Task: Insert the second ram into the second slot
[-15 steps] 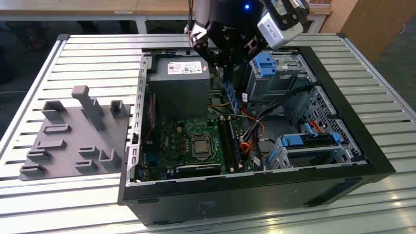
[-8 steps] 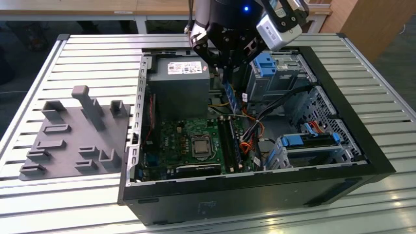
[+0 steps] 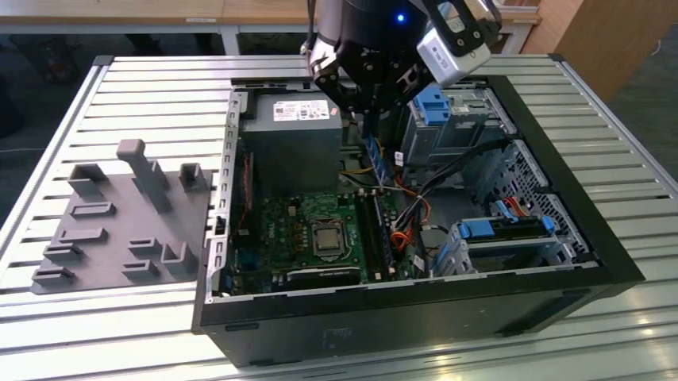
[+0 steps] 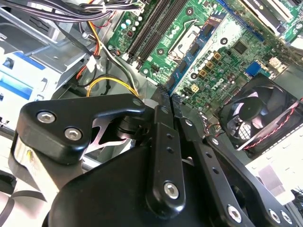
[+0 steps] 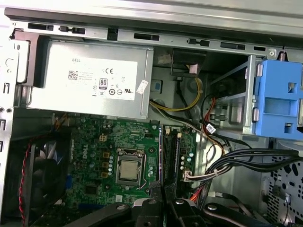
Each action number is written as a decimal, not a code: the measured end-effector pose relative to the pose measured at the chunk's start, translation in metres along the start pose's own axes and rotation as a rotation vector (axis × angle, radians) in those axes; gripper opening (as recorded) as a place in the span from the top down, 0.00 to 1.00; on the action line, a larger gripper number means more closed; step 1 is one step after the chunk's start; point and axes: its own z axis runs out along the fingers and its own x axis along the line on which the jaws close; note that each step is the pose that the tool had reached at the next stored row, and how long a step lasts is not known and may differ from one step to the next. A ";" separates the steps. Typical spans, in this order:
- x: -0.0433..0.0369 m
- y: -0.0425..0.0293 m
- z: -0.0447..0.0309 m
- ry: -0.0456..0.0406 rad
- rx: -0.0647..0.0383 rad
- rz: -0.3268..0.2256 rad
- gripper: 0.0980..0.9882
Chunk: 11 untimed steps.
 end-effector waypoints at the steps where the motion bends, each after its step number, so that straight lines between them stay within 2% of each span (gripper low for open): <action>1: 0.0000 0.0000 0.0003 0.0000 0.000 0.000 0.96; 11: 0.0000 -0.0001 0.0022 -0.0001 0.000 0.001 0.96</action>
